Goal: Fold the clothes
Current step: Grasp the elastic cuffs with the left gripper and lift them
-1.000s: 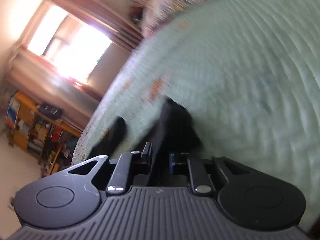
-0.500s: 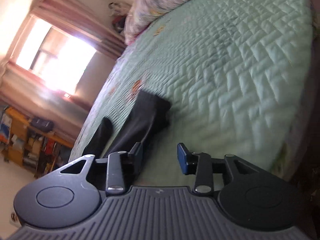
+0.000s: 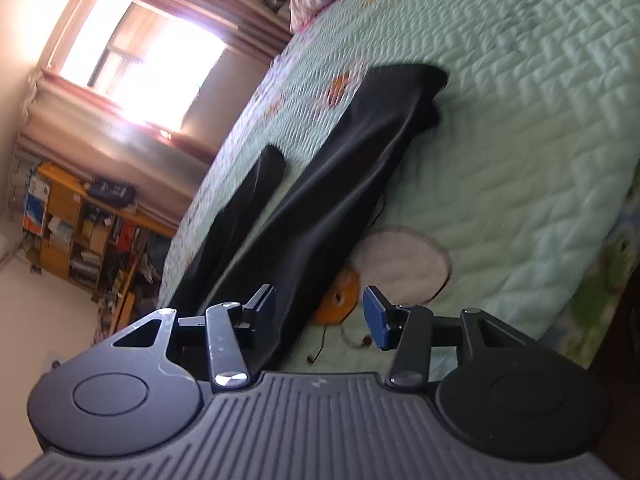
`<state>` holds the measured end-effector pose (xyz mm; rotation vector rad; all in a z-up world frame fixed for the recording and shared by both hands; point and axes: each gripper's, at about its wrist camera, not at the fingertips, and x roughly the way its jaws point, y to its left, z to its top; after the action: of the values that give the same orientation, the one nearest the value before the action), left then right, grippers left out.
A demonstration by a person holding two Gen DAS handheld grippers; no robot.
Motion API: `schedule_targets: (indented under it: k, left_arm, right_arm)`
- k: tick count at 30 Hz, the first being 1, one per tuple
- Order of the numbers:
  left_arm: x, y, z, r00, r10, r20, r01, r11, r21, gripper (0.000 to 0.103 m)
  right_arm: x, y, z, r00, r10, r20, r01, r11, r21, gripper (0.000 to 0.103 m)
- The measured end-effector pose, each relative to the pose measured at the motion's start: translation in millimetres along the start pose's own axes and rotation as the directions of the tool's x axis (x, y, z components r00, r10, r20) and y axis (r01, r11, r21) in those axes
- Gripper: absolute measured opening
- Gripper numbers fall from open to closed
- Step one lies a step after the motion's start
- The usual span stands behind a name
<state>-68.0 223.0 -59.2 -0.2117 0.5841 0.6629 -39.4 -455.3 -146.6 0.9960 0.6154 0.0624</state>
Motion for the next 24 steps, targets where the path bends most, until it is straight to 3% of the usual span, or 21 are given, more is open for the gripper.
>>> schedule_targets:
  k: [6,10,13,15,17,21,24]
  left_arm:
    - [12,-18,3,0.999,0.031,0.026,-0.032,0.998,0.045,0.103]
    - [-1,-10,-4,0.996,0.079,0.029,-0.079,0.997,-0.001,0.102]
    - [0,3,-9,0.998,0.067,-0.002,-0.067,0.997,-0.05,0.102]
    - [1,3,-7,0.999,0.052,-0.006,-0.053,0.998,-0.042,0.102]
    - [3,2,-2,0.996,0.089,-0.019,-0.089,0.996,-0.017,0.103]
    - [-1,9,-4,0.996,0.079,-0.03,-0.08,0.996,-0.05,0.102]
    - [-9,6,-7,0.992,0.129,0.005,-0.129,0.991,-0.029,0.102]
  right_arm:
    - [9,24,-22,0.997,-0.03,-0.077,0.025,0.998,-0.066,0.055]
    - [12,36,-27,0.995,-0.043,-0.09,0.034,0.995,-0.092,0.056]
    - [14,45,-31,0.994,-0.052,-0.101,0.041,0.993,-0.112,0.057]
    - [15,52,-33,0.992,-0.059,-0.107,0.046,0.991,-0.125,0.057]
    - [16,58,-35,0.991,-0.066,-0.114,0.05,0.989,-0.138,0.057]
    - [18,70,-43,0.989,-0.062,-0.136,0.037,0.983,-0.178,0.059]
    - [19,72,-46,0.987,-0.069,-0.148,0.041,0.982,-0.182,0.06]
